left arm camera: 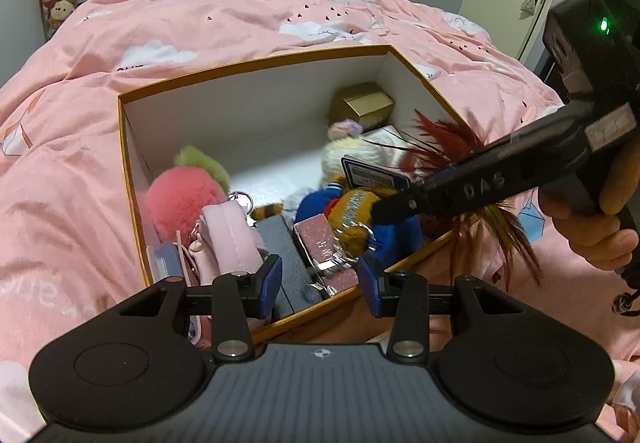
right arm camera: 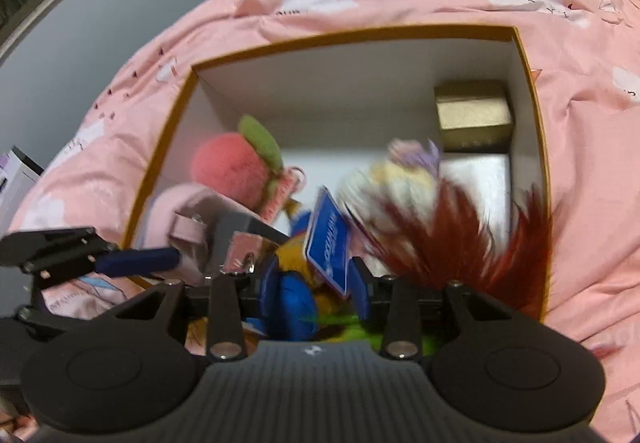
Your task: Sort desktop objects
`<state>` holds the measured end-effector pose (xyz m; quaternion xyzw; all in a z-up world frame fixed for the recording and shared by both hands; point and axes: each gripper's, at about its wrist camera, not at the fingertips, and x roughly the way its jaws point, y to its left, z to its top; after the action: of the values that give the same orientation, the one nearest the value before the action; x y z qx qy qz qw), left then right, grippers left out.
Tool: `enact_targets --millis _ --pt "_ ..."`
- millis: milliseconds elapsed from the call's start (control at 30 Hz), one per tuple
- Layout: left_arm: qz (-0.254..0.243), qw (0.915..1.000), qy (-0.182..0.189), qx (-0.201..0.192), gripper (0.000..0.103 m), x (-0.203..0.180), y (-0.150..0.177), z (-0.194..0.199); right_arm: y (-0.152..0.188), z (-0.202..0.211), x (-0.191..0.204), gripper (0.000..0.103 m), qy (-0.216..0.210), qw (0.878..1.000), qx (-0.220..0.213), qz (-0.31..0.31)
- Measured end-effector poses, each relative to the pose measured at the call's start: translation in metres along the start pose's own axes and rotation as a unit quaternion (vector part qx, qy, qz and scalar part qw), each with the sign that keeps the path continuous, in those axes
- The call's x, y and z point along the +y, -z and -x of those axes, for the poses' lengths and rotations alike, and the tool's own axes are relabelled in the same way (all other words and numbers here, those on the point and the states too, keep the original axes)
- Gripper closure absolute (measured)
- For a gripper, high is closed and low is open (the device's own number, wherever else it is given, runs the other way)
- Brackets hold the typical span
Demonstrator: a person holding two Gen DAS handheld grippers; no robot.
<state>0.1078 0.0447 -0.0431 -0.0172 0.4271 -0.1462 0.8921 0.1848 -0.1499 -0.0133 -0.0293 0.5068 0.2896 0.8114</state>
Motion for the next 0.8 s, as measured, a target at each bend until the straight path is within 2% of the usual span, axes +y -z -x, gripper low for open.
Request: enact_targets --millis 67,100,167,300,433,567,600,667,733,800 --pt "0.002 1.0 0.001 0.0 0.054 0.001 0.0 0.001 0.004 -0.009 -0.001 0.067 0.024 0.999 0.025 0.014" --pt "0.003 1.0 0.001 0.0 0.054 0.001 0.001 0.001 0.007 -0.014 -0.002 0.074 0.032 0.999 0.037 0.015" --pt "0.003 1.0 0.003 0.001 0.054 0.001 0.001 0.002 0.012 -0.02 -0.005 0.075 0.035 0.998 0.043 0.009" --pt "0.003 1.0 0.001 0.0 0.054 0.002 0.0 0.002 0.008 -0.007 -0.006 0.074 0.018 1.0 0.024 0.004" --pt "0.011 0.9999 0.001 -0.006 0.055 0.003 -0.002 0.001 -0.004 0.011 -0.004 0.074 0.015 1.0 -0.013 0.014" --pt "0.018 0.9998 -0.005 -0.011 0.056 0.003 -0.006 0.003 -0.025 0.016 -0.008 0.066 0.033 0.998 -0.049 0.014" --pt "0.02 0.9997 -0.006 -0.013 0.056 0.003 -0.007 0.004 -0.031 0.013 -0.008 0.058 0.039 0.998 -0.056 0.018" --pt "0.026 0.9995 -0.007 -0.017 0.056 0.005 -0.01 0.005 -0.041 0.007 -0.01 0.05 0.057 0.995 -0.072 0.029" --pt "0.03 0.9994 -0.007 -0.018 0.056 0.006 -0.012 0.005 -0.049 -0.003 -0.011 0.048 0.067 0.994 -0.074 0.041" --pt "0.029 0.9994 -0.006 -0.018 0.056 0.006 -0.013 0.004 -0.057 -0.015 -0.015 0.042 0.059 0.995 -0.069 0.04"
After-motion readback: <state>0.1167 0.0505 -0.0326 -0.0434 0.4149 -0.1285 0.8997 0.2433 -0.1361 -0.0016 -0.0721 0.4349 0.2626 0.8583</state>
